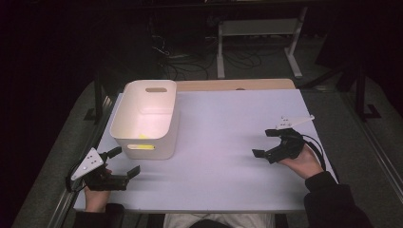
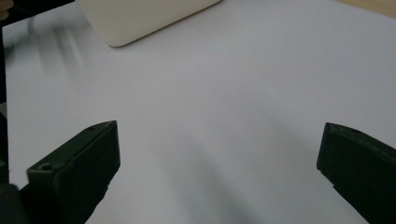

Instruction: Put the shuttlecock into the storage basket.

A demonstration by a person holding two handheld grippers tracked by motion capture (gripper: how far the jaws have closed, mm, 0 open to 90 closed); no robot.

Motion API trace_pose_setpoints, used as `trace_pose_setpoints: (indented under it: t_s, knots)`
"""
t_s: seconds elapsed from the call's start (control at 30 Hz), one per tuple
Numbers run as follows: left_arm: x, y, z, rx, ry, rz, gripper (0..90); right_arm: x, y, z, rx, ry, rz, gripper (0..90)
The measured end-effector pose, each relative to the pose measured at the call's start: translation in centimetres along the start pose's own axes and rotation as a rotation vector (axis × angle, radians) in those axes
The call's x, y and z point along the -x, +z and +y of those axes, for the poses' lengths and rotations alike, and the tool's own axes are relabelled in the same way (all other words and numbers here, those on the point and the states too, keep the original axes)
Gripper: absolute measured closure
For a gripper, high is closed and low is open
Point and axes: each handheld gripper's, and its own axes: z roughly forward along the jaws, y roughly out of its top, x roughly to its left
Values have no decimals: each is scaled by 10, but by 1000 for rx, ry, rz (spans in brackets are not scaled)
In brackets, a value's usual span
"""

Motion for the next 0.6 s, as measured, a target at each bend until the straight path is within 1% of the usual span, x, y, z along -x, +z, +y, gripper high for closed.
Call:
trace_pose_setpoints:
  t_s: [0.17, 0.37, 0.4, 0.47, 0.5, 0.53, 0.57, 0.6]
  knots:
    - [0, 0, 0, 0, 0, 1, 0, 3, -9, -13, 15, 17, -28, 0]
    - [0, 0, 0, 0, 0, 1, 0, 5, -16, -22, 28, 31, -44, 0]
    - [0, 0, 0, 0, 0, 1, 0, 5, -17, -26, 34, 31, -61, 0]
    - [0, 0, 0, 1, 0, -1, 0, 5, -19, -30, 38, 34, -77, 0]
    - [0, 0, 0, 1, -1, -1, 0, 5, -19, -30, 38, 34, -77, 0]
    - [0, 0, 0, 2, -1, -2, 0, 5, -21, -34, 45, 39, -91, 0]
    - [0, 0, 0, 3, -1, -2, 0, 5, -21, -34, 45, 39, -91, 0]
    - [0, -1, 0, 6, -3, -3, 0, 4, -22, -39, 52, 47, -99, 0]
